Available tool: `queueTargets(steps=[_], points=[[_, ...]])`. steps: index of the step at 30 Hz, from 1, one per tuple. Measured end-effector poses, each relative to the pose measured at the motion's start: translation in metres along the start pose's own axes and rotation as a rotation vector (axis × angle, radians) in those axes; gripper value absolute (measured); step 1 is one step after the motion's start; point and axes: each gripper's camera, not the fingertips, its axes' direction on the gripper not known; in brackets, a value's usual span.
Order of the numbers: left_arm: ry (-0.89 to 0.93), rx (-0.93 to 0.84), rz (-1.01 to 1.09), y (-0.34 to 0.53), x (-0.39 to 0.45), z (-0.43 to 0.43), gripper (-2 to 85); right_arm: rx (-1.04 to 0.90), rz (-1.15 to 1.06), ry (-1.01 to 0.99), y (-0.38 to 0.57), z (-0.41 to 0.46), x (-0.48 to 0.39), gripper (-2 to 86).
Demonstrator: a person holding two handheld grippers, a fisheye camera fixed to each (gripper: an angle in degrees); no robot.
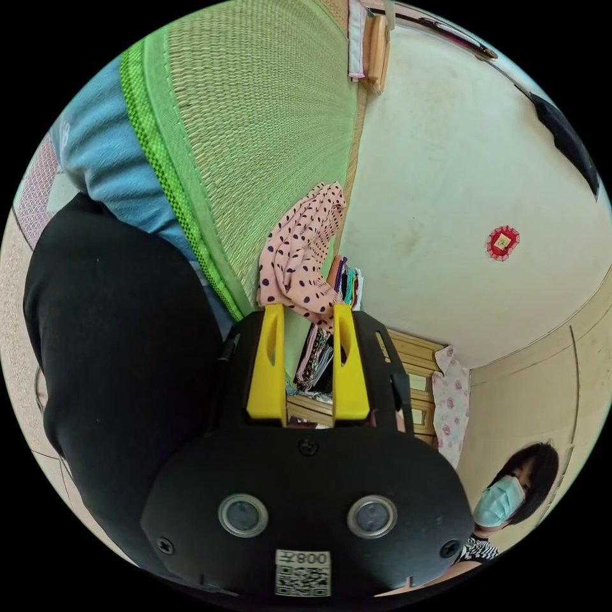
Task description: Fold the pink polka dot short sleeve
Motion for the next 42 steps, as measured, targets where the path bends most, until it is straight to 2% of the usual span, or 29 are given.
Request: queueTargets(steps=[9,20,42], points=[[0.029,0.038,-0.037,-0.012,-0.008,-0.024,10.0,0.011,-0.004,-0.003,-0.001,-0.005,-0.004,1.1],[0.056,0.046,-0.033,-0.025,-0.008,-0.039,3.8,0.010,0.015,0.008,0.005,-0.017,0.005,1.0],[0.069,-0.046,0.056,-0.063,0.070,-0.025,3.2,0.064,0.074,-0.030,0.063,-0.082,0.052,0.9]])
